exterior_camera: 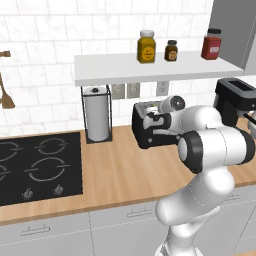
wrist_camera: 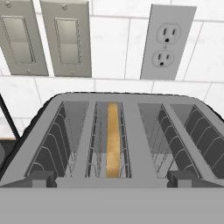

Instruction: Start the toaster. Once the lever pops up, take the bread to the plate on the dining counter.

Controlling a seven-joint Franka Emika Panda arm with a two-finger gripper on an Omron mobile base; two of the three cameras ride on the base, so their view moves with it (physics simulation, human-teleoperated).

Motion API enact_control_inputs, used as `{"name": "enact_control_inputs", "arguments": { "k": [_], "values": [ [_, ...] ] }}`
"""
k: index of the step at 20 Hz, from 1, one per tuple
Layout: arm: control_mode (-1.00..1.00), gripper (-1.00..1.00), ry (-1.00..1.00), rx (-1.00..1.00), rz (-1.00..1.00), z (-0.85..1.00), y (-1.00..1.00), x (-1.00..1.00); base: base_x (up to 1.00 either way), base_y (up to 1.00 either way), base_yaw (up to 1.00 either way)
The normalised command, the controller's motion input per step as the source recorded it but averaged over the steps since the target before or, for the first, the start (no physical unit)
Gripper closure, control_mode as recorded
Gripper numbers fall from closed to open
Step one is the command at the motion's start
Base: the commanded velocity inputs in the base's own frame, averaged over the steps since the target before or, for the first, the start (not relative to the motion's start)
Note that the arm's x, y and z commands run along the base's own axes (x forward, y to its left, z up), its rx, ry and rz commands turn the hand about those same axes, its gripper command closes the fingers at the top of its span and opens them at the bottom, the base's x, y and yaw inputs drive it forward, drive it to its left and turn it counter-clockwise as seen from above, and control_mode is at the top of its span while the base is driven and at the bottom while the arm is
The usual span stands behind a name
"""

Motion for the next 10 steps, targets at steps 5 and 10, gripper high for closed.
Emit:
{"name": "enact_control_inputs", "arguments": {
  "k": [5, 10],
  "values": [
    [-1.00, -1.00, 0.00, 0.00, 0.00, 0.00, 0.00, 0.00, 0.00, 0.00, 0.00],
    [-1.00, -1.00, 0.00, 0.00, 0.00, 0.00, 0.00, 0.00, 0.00, 0.00, 0.00]
  ]
}}
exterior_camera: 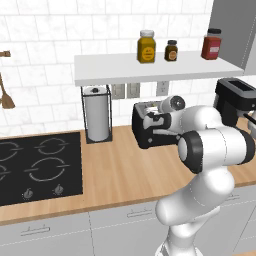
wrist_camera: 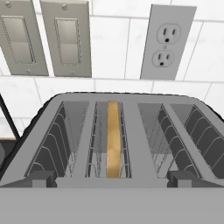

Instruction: Start the toaster. Once the lever pops up, take the bread to the plate on the dining counter.

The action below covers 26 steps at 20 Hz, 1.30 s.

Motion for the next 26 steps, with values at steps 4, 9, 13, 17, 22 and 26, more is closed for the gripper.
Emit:
{"name": "enact_control_inputs", "arguments": {
  "k": [4, 9, 13, 17, 22, 26],
  "values": [
    [-1.00, -1.00, 0.00, 0.00, 0.00, 0.00, 0.00, 0.00, 0.00, 0.00, 0.00],
    [-1.00, -1.00, 0.00, 0.00, 0.00, 0.00, 0.00, 0.00, 0.00, 0.00, 0.00],
    [-1.00, -1.00, 0.00, 0.00, 0.00, 0.00, 0.00, 0.00, 0.00, 0.00, 0.00],
    [-1.00, -1.00, 0.00, 0.00, 0.00, 0.00, 0.00, 0.00, 0.00, 0.00, 0.00],
    [-1.00, -1.00, 0.00, 0.00, 0.00, 0.00, 0.00, 0.00, 0.00, 0.00, 0.00],
    [-1.00, -1.00, 0.00, 0.00, 0.00, 0.00, 0.00, 0.00, 0.00, 0.00, 0.00]
  ]
}}
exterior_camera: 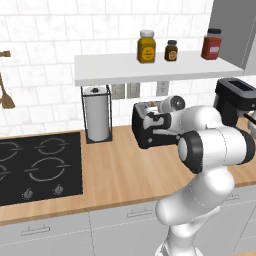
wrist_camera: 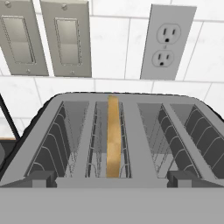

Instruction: Start the toaster. Once the lever pops up, take the bread to the plate on the dining counter.

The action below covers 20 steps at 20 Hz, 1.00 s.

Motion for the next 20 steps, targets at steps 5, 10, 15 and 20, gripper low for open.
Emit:
{"name": "enact_control_inputs", "arguments": {
  "k": [5, 10, 15, 20],
  "values": [
    [-1.00, -1.00, 0.00, 0.00, 0.00, 0.00, 0.00, 0.00, 0.00, 0.00, 0.00],
    [-1.00, -1.00, 0.00, 0.00, 0.00, 0.00, 0.00, 0.00, 0.00, 0.00, 0.00],
    [-1.00, -1.00, 0.00, 0.00, 0.00, 0.00, 0.00, 0.00, 0.00, 0.00, 0.00],
    [-1.00, -1.00, 0.00, 0.00, 0.00, 0.00, 0.00, 0.00, 0.00, 0.00, 0.00]
  ]
}}
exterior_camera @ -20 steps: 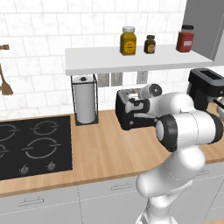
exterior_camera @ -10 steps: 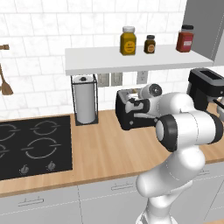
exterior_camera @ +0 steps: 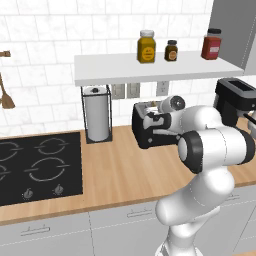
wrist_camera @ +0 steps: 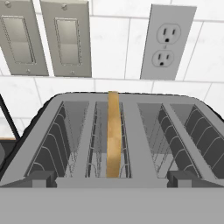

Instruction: Start the toaster. Once the lever pops up, take the bread to the plate on the dining counter.

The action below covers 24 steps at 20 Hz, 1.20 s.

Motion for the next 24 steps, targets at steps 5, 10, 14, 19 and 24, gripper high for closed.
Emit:
{"name": "enact_control_inputs", "arguments": {
  "k": [5, 10, 14, 19, 24],
  "values": [
    [-1.00, -1.00, 0.00, 0.00, 0.00, 0.00, 0.00, 0.00, 0.00, 0.00, 0.00],
    [-1.00, -1.00, 0.00, 0.00, 0.00, 0.00, 0.00, 0.00, 0.00, 0.00, 0.00],
    [-1.00, -1.00, 0.00, 0.00, 0.00, 0.00, 0.00, 0.00, 0.00, 0.00, 0.00],
    [-1.00, -1.00, 0.00, 0.00, 0.00, 0.00, 0.00, 0.00, 0.00, 0.00, 0.00],
    [-1.00, -1.00, 0.00, 0.00, 0.00, 0.00, 0.00, 0.00, 0.00, 0.00, 0.00]
  ]
}}
